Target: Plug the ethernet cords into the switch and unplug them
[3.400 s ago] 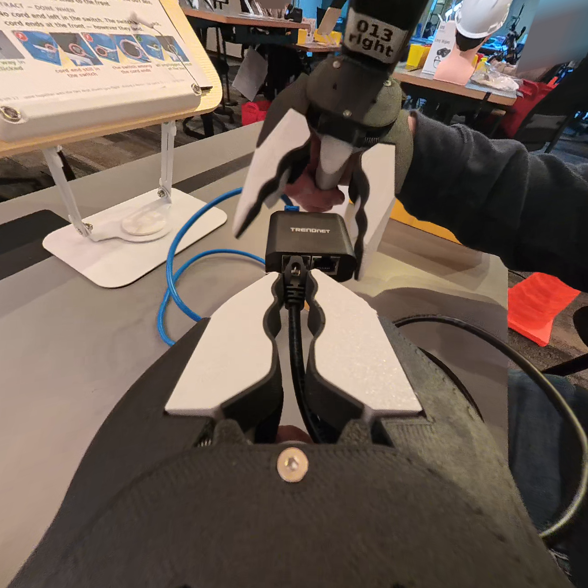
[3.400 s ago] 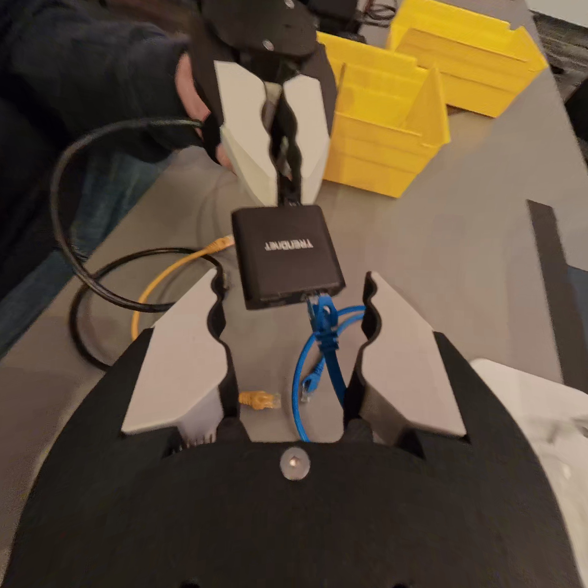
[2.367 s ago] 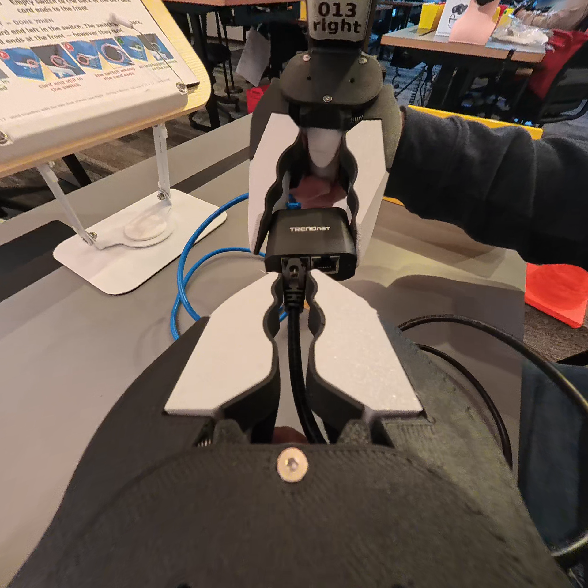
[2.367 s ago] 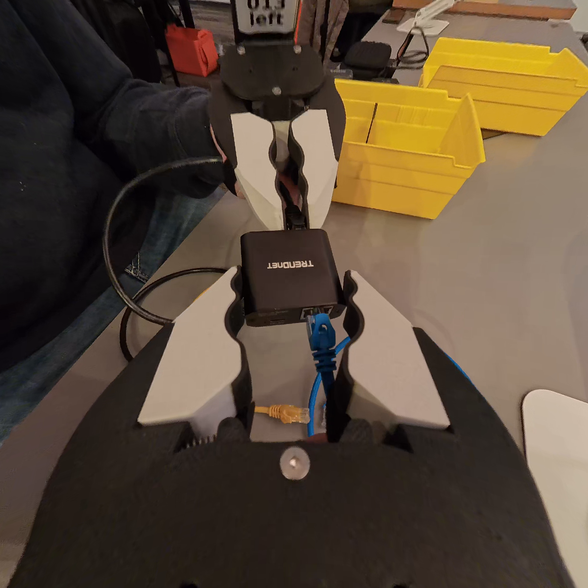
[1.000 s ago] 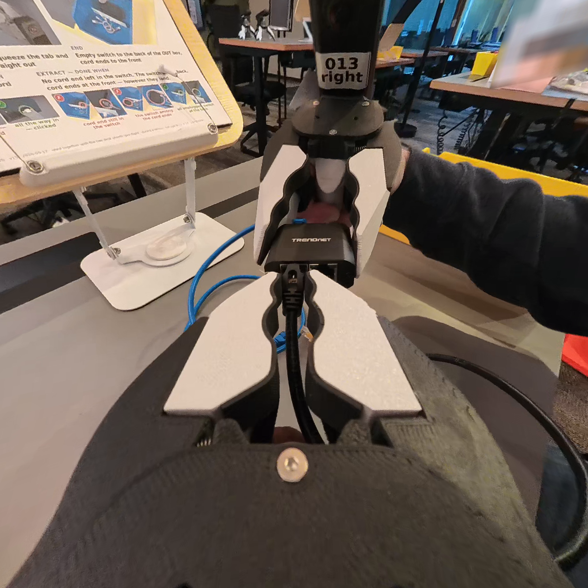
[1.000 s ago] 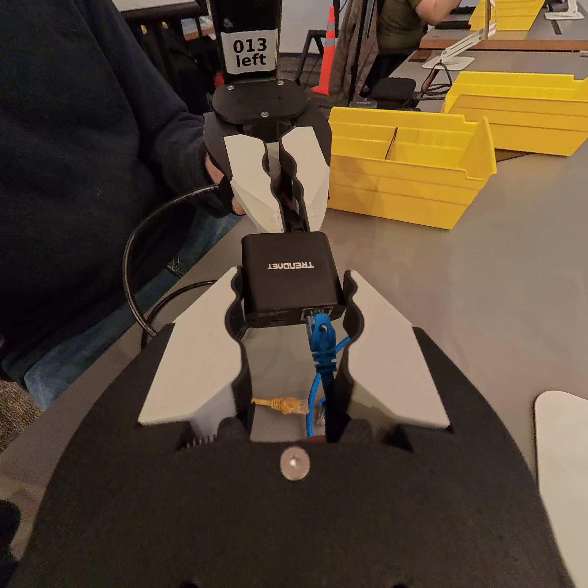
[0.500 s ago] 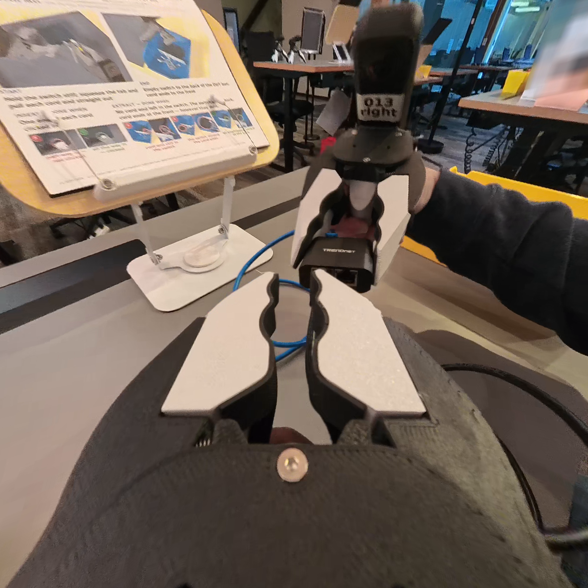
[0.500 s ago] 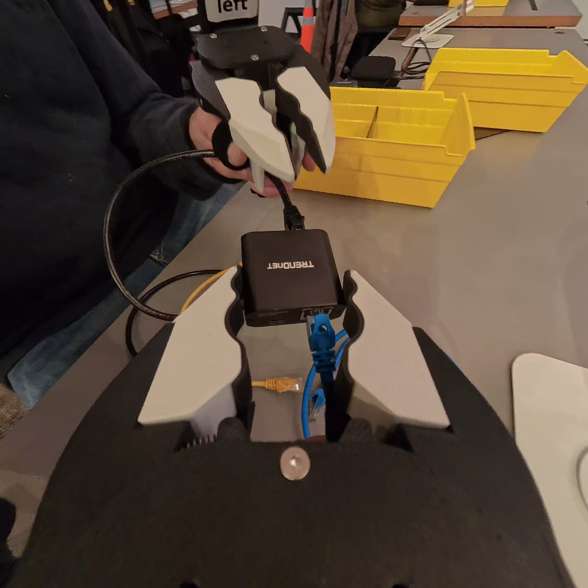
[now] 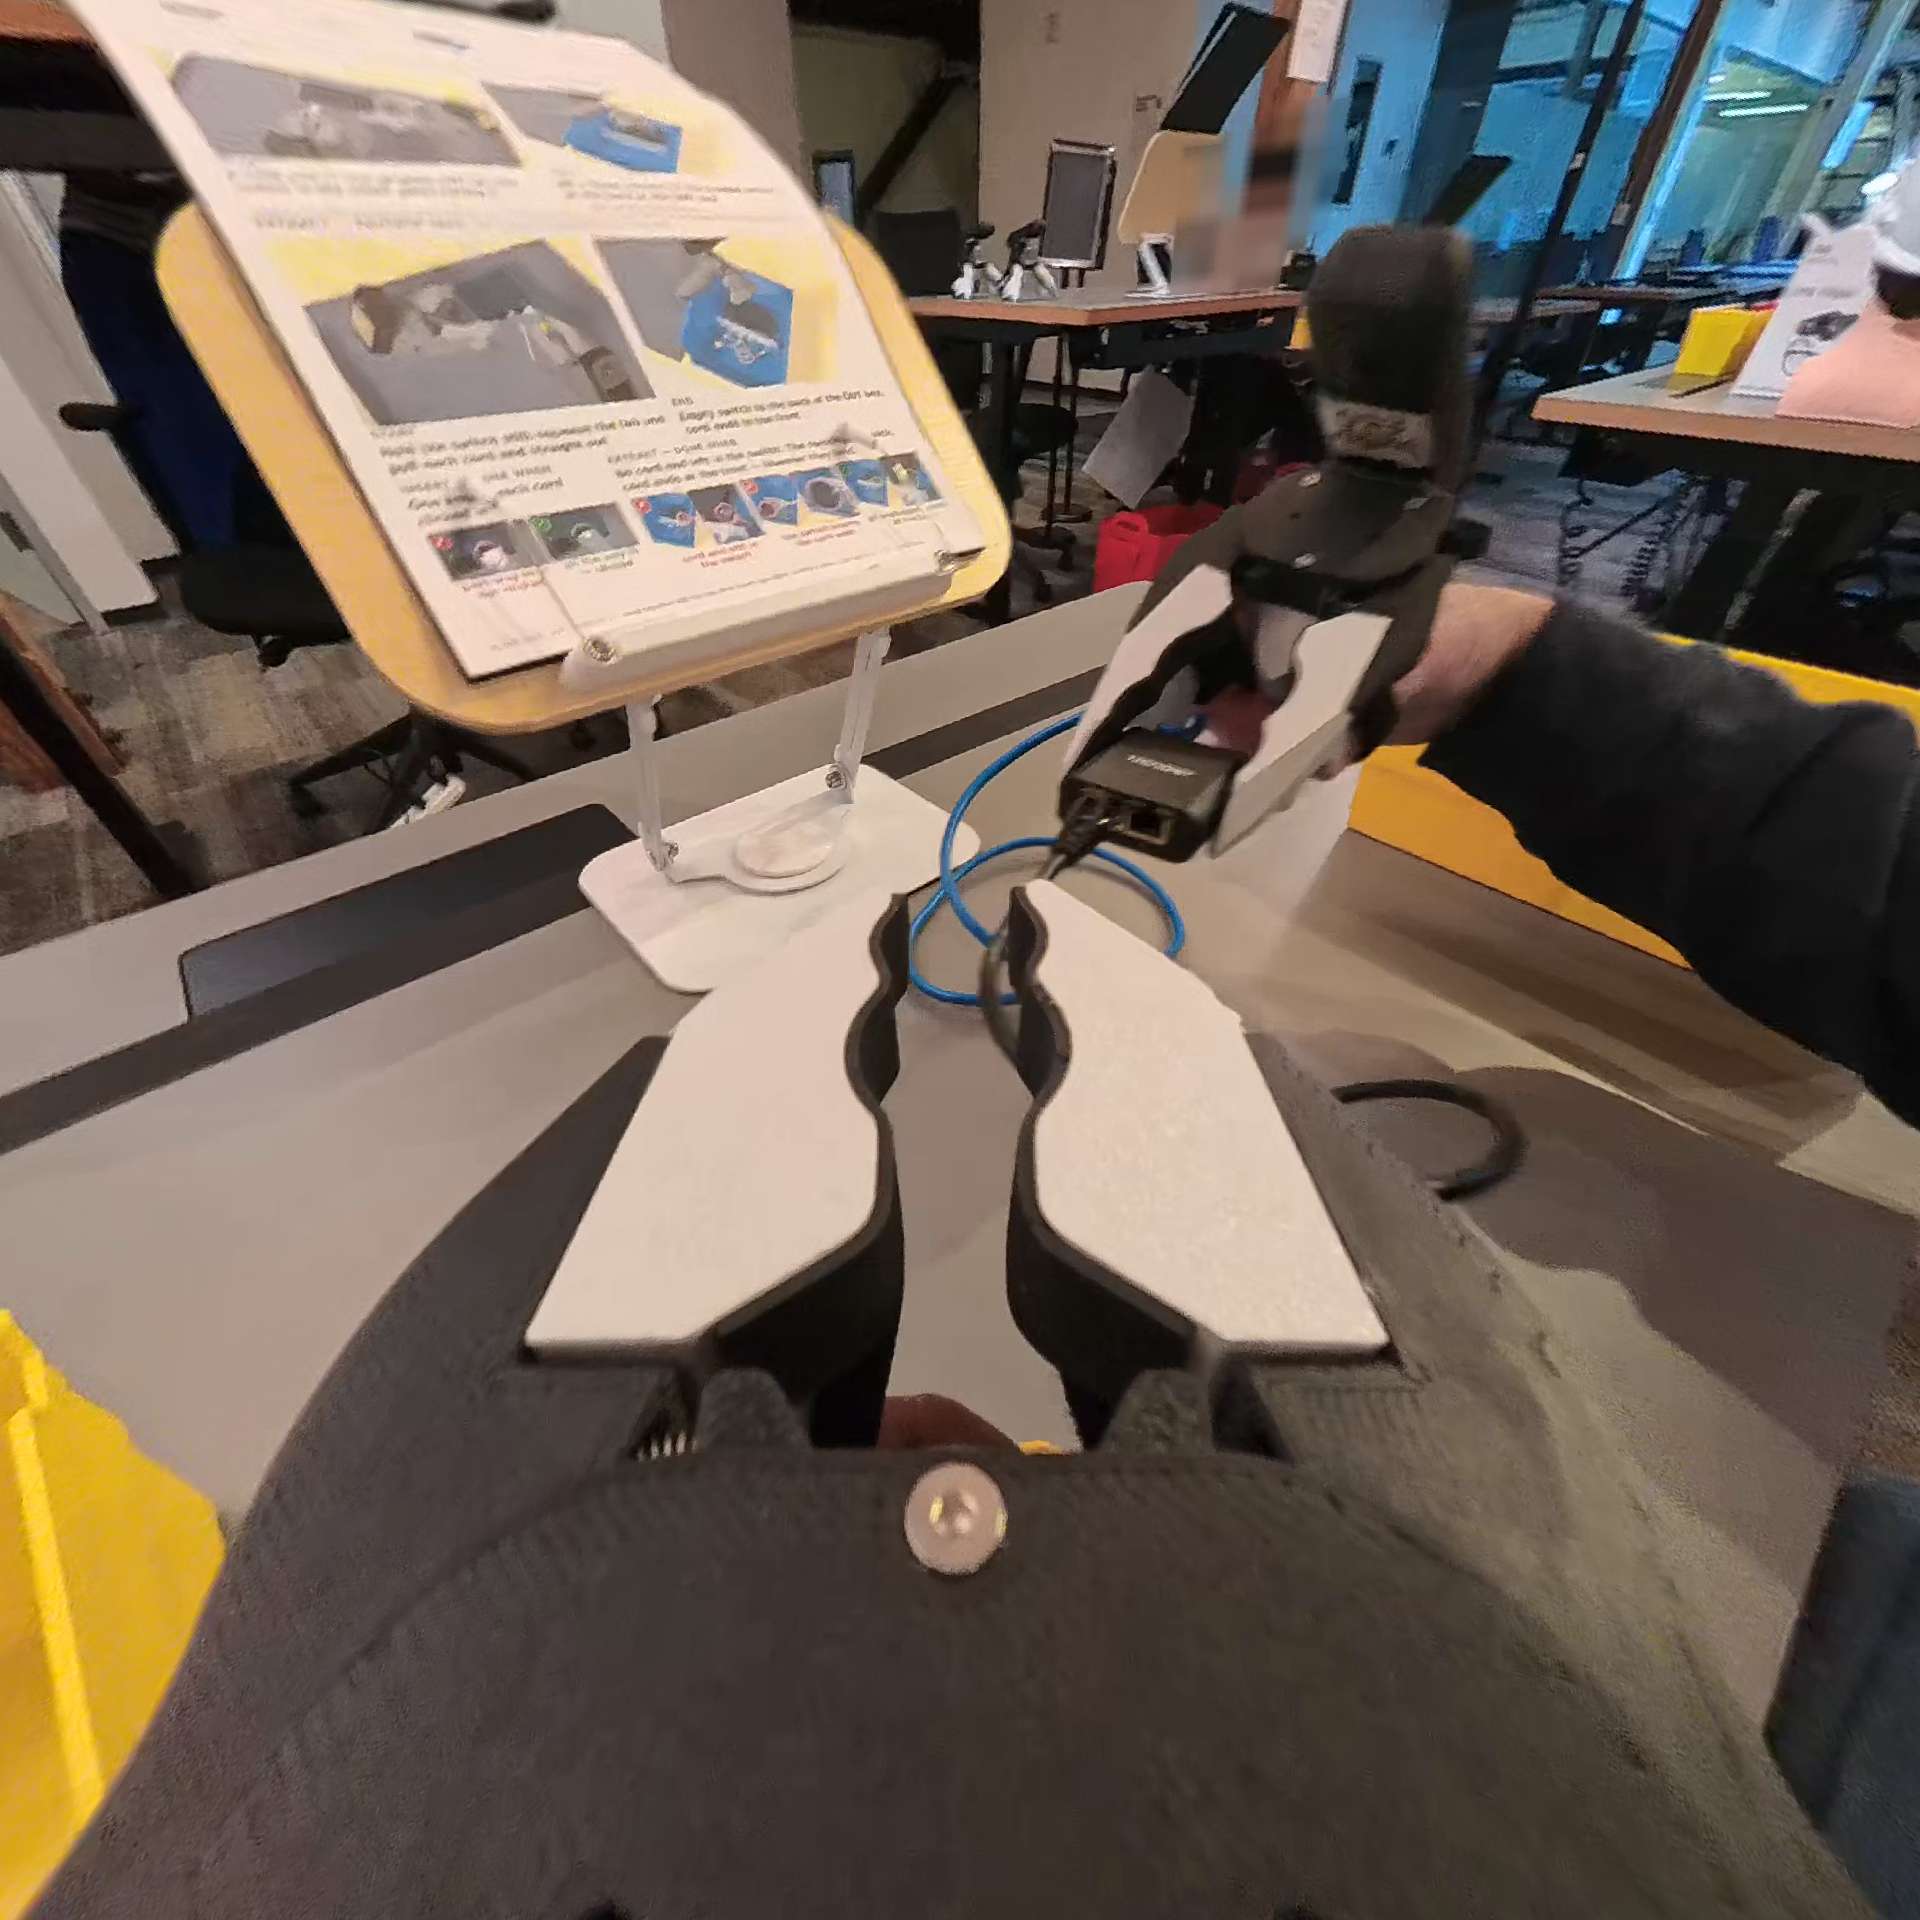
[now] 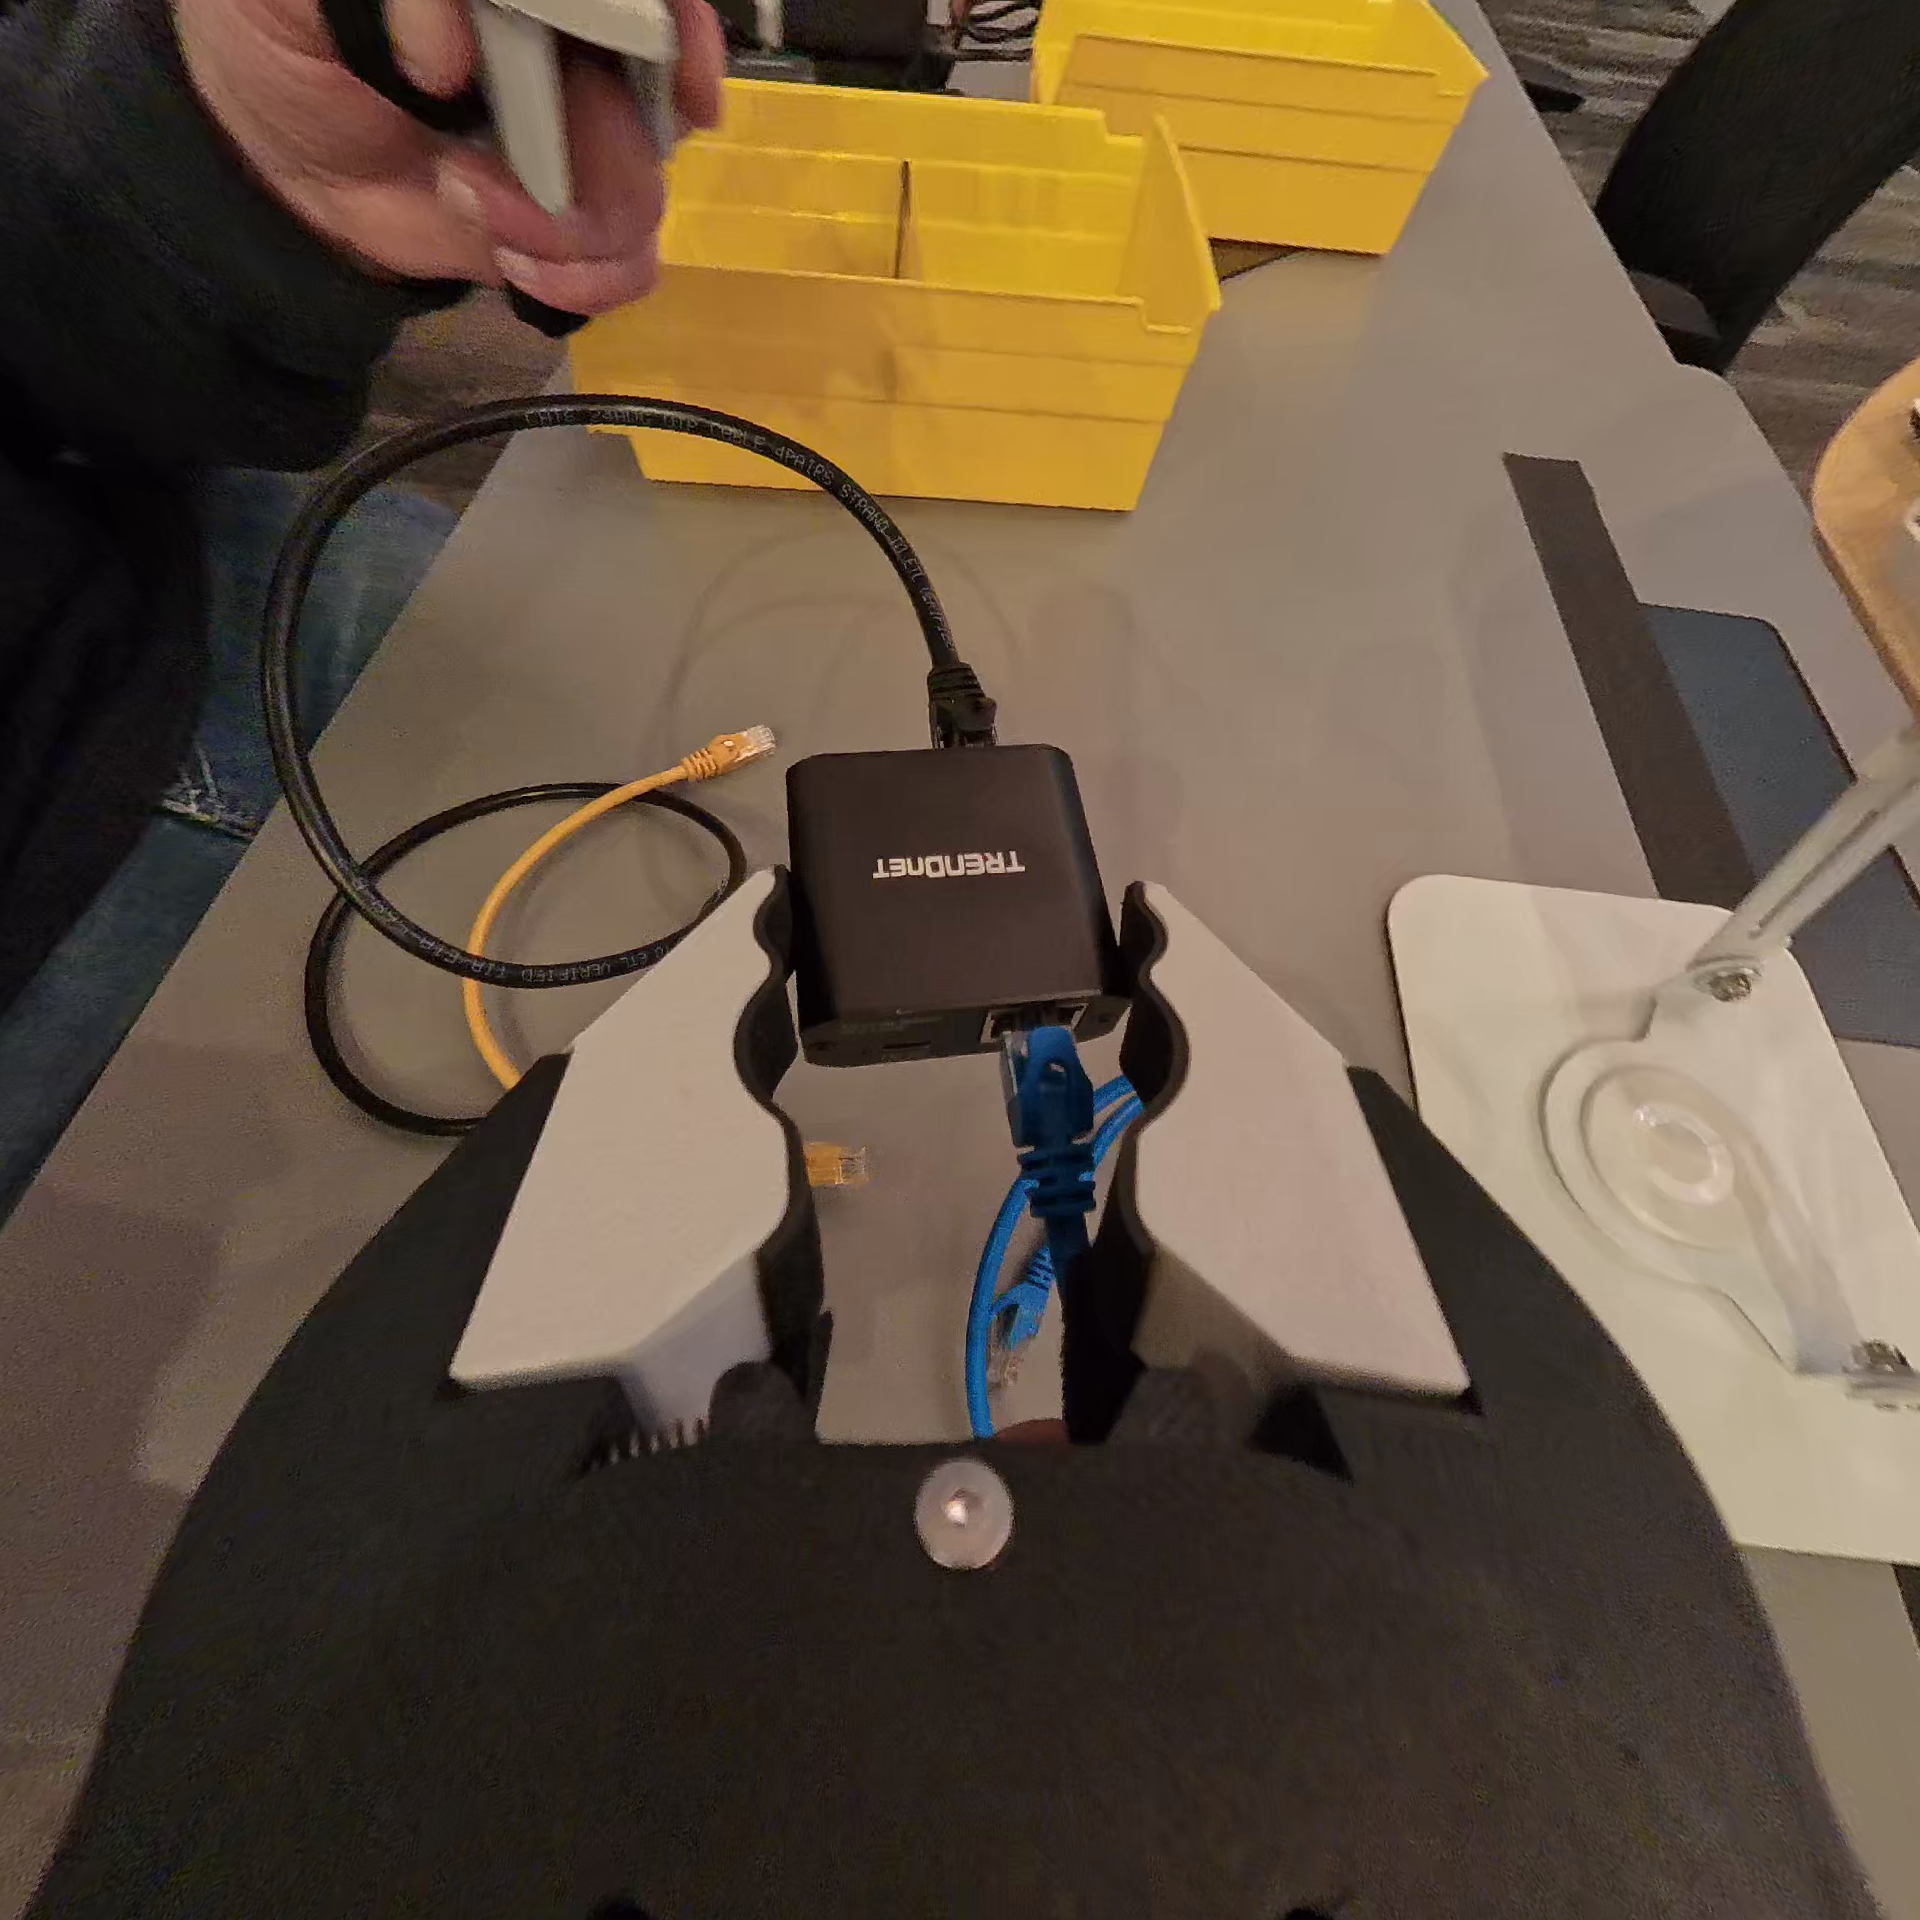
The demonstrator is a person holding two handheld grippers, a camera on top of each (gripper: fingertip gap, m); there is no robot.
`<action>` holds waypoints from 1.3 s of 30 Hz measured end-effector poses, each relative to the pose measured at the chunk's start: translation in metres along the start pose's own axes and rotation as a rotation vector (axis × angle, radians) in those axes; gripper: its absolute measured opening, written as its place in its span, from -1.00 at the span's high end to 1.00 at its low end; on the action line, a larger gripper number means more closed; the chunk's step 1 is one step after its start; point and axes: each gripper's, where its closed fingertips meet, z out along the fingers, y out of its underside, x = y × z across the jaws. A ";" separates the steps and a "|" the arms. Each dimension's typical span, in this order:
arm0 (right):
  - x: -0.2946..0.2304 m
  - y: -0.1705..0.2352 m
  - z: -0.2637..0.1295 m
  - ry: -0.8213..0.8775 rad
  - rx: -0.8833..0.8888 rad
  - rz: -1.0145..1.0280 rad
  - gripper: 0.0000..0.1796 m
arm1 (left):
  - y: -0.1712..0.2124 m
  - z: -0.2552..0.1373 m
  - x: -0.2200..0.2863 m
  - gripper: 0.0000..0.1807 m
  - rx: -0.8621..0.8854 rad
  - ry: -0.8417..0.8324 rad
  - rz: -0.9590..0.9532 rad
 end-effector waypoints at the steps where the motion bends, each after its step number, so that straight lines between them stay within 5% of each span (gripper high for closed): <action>1: 0.002 0.001 0.000 0.017 -0.001 0.011 0.31 | -0.006 -0.002 0.008 0.80 0.011 0.025 0.014; 7: 0.016 0.005 0.003 0.116 -0.008 0.073 0.32 | -0.023 0.009 0.096 0.81 -0.019 0.204 0.095; 13: 0.021 0.014 0.014 0.182 -0.059 0.102 0.32 | 0.039 0.072 0.181 0.73 -0.199 0.250 0.131; 23: 0.024 0.013 0.014 0.236 -0.048 0.109 0.32 | 0.183 0.144 0.144 0.66 -0.579 -0.015 0.283; 30: 0.023 0.010 0.013 0.246 -0.041 0.095 0.31 | 0.197 0.132 0.118 0.82 -0.673 0.060 0.364; 35: 0.024 0.009 0.004 0.260 -0.024 0.105 0.32 | 0.205 0.096 0.116 0.97 -0.706 0.359 0.512; 39: 0.024 0.007 0.002 0.269 -0.017 0.107 0.32 | 0.197 0.077 0.103 0.85 -0.693 0.396 0.533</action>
